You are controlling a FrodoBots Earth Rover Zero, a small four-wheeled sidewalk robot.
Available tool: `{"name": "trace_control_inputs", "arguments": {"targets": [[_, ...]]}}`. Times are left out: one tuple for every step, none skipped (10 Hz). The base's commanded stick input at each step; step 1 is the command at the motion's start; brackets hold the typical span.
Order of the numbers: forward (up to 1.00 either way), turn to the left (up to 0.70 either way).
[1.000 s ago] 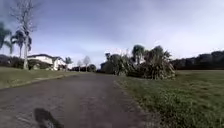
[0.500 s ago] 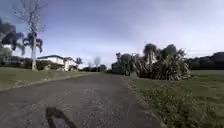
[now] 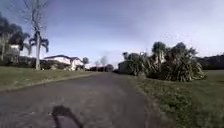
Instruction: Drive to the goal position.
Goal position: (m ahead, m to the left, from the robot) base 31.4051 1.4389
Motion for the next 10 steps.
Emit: {"name": "trace_control_inputs", "arguments": {"targets": [[1.00,0.00],[1.00,0.00],[1.00,0.00],[1.00,0.00],[1.00,0.00],[1.00,0.00],[1.00,0.00],[1.00,0.00],[1.00,0.00],[1.00,0.00]]}}
